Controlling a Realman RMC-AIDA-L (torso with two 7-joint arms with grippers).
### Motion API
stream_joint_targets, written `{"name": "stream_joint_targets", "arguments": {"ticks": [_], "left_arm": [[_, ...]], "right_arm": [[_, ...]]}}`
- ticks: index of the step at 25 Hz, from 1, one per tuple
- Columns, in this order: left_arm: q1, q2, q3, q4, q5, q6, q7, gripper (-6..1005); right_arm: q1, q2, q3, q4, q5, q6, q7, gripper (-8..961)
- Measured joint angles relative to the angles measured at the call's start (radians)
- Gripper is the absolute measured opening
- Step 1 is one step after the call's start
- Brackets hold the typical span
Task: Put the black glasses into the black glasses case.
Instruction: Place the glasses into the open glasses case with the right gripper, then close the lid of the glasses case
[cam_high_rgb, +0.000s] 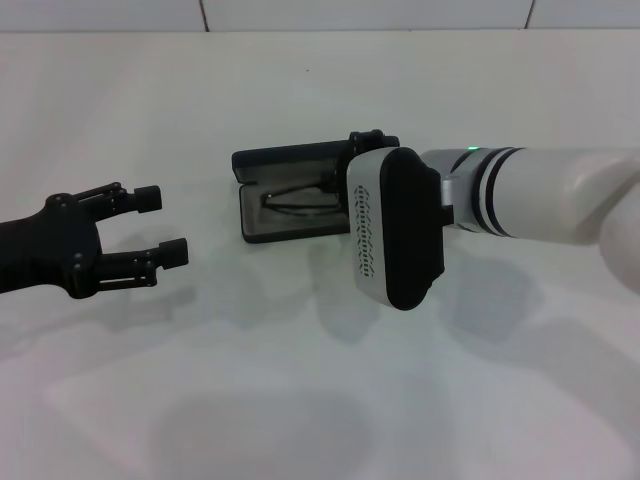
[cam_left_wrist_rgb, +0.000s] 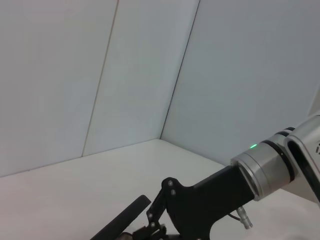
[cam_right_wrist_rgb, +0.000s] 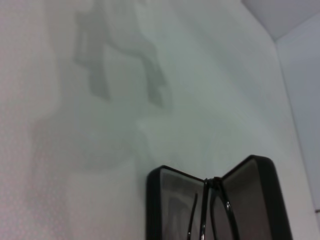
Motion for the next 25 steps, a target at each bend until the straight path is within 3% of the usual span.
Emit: {"name": "stream_joint_targets", "arguments": {"ticks": [14,25], "left_arm": [[0.000,-0.001,0.003,-0.001,0.000,0.001,-0.003,890],[0.012,0.006,-0.003,0.001,-0.007,0.011,-0.019,889]], "right_arm": [[0.029,0.000,0.010,0.020,0.022,-0.023,0.018,138],[-0.016,0.000,0.007,-0.069,0.016,-0.042,0.012,152]]}}
